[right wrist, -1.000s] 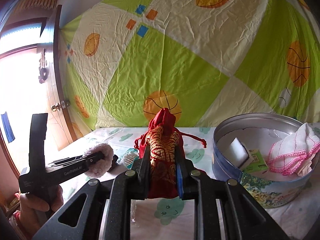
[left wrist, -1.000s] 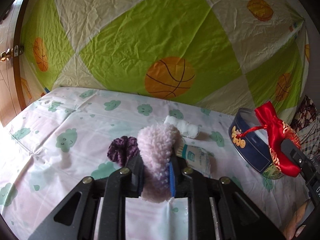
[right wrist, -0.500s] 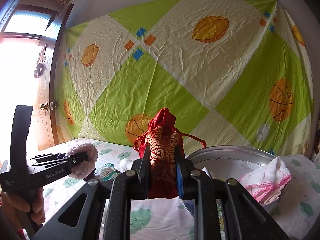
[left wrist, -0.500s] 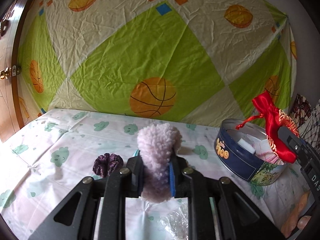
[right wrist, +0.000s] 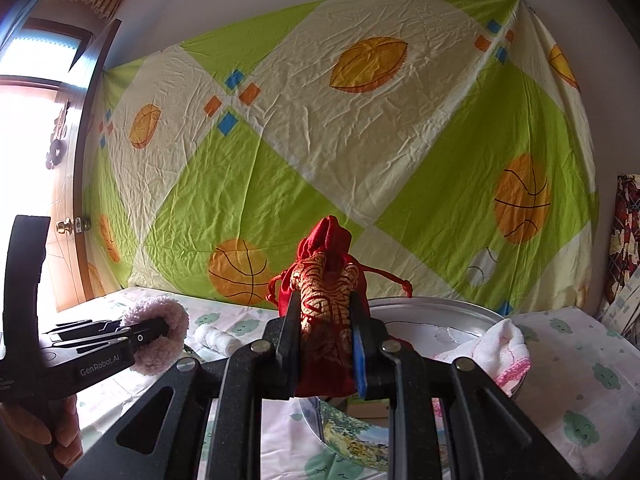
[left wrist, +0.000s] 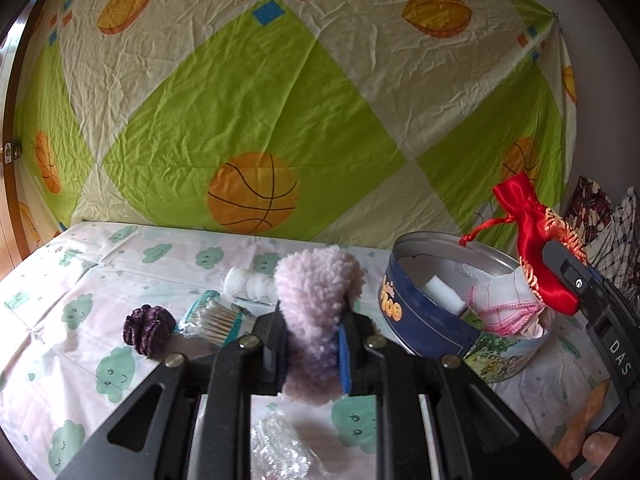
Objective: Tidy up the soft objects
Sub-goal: 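Carry the pink puff with the left tool and red pouch with the right tool over the tin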
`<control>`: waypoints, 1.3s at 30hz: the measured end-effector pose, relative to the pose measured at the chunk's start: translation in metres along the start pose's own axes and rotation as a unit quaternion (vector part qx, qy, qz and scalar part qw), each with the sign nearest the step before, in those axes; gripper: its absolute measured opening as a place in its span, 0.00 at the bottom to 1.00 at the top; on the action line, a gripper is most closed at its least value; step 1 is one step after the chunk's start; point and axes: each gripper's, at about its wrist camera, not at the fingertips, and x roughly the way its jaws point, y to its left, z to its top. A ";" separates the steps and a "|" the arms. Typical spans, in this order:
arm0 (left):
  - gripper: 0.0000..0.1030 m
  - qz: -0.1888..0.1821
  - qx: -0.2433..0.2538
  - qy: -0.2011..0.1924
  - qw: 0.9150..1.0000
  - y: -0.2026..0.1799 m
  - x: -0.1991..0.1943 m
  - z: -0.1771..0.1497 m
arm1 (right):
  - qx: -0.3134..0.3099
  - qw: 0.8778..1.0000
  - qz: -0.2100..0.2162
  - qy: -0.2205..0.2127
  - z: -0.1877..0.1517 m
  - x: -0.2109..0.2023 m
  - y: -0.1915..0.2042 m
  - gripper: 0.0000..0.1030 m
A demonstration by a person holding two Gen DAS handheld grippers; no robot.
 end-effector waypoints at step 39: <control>0.17 -0.077 0.044 0.028 0.996 -0.159 0.067 0.015 | 0.050 0.992 -0.113 0.032 0.000 0.031 -0.135 0.22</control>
